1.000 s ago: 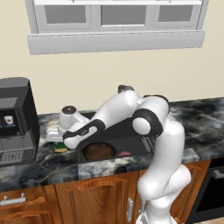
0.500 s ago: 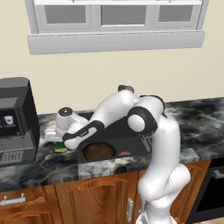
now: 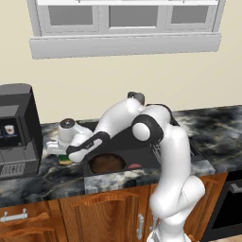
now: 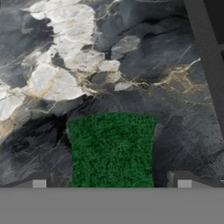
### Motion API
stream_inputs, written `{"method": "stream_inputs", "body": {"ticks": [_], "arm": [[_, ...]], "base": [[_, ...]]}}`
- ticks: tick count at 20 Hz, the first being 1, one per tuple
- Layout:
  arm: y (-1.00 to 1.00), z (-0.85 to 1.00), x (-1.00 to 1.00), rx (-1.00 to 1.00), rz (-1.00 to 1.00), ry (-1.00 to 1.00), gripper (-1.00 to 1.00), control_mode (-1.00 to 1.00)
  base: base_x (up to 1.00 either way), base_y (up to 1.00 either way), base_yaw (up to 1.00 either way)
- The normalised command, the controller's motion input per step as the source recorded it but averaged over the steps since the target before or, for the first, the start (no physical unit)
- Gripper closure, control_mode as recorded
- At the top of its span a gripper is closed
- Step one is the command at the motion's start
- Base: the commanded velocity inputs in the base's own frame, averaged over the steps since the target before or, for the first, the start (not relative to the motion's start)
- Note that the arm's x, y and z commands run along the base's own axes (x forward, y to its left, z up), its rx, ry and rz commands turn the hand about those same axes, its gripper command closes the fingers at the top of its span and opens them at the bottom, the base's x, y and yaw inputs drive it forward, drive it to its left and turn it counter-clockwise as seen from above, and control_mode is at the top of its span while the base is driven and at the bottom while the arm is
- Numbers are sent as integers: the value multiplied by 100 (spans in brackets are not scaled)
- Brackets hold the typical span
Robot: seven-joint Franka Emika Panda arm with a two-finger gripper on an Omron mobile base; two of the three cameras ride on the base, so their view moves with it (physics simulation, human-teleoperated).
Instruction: Pick the pan and sponge and place them into the sink. Then turn on the water.
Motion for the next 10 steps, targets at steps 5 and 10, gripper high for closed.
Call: {"method": "stream_inputs", "body": {"ticks": [5, 10], "arm": [[0, -18, 7, 0, 0, 0, -100, -100], [0, -18, 5, 0, 0, 0, -100, -100]], "base": [[0, 0, 0], [0, 0, 0]]}}
